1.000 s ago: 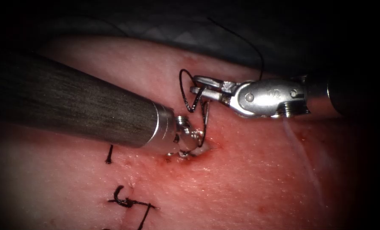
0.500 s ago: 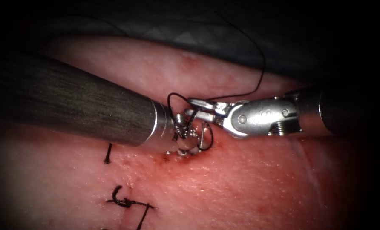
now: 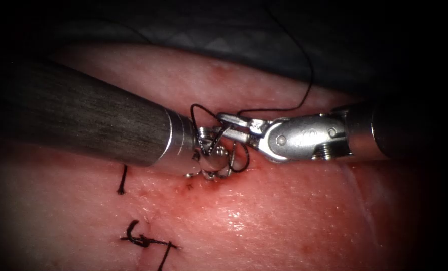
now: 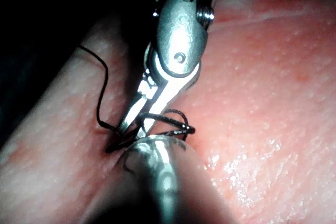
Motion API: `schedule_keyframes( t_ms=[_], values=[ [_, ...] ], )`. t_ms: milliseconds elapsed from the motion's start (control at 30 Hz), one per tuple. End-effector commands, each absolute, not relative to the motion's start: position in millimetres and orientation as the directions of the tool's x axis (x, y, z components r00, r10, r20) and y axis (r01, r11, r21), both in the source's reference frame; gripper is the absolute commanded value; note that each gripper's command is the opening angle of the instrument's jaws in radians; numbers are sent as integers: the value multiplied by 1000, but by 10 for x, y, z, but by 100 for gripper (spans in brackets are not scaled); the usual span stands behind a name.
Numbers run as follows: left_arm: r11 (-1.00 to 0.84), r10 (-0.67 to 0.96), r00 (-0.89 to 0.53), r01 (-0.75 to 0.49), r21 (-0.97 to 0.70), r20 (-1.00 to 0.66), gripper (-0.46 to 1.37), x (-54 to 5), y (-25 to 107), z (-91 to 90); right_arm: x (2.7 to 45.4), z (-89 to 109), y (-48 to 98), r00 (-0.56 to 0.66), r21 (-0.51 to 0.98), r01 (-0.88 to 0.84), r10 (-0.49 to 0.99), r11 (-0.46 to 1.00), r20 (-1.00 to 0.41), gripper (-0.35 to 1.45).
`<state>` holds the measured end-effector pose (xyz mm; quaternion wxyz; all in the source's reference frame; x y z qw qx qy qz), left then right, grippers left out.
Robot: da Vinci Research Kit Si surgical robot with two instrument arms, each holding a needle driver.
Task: Wound Closure
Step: Insert needle into flesh beneath wound
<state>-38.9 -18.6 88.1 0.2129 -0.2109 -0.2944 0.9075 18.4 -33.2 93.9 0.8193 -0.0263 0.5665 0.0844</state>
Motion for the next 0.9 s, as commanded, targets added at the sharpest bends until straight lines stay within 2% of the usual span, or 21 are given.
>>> schedule_keyframes(
  t_ms=[33,100,333,467,533,600,633,667,800,900],
  values=[
    [-733,518,-817,-270,-625,-255,74,-387,-187,877,181,939,-330,343,57,-180,117,982,-932,-35],
    [-733,526,-811,-281,-619,-256,64,-381,-185,866,174,940,-329,352,55,-182,117,982,-929,-35],
    [-737,539,-801,-300,-606,-260,70,-375,-178,846,167,942,-328,353,80,-209,152,975,-923,-35],
    [-730,551,-795,-314,-607,-252,62,-376,-181,838,168,943,-328,351,90,-215,163,973,-922,-35],
    [-727,557,-791,-317,-608,-254,46,-376,-185,834,168,944,-328,353,94,-219,169,971,-920,-35],
    [-726,561,-788,-320,-609,-254,23,-377,-188,832,167,945,-327,355,98,-223,175,970,-918,-35],
    [-724,566,-783,-324,-609,-257,1,-378,-190,829,166,946,-326,355,101,-231,181,968,-917,-35],
    [-725,571,-779,-330,-605,-259,-9,-380,-191,828,165,946,-325,354,107,-233,187,966,-916,-35],
    [-721,589,-753,-326,-611,-293,-35,-389,-196,823,163,951,-317,350,142,-259,230,955,-908,-35],
    [-723,597,-736,-319,-612,-321,-35,-396,-199,821,163,954,-312,343,169,-274,260,947,-903,-35]
  ],
)
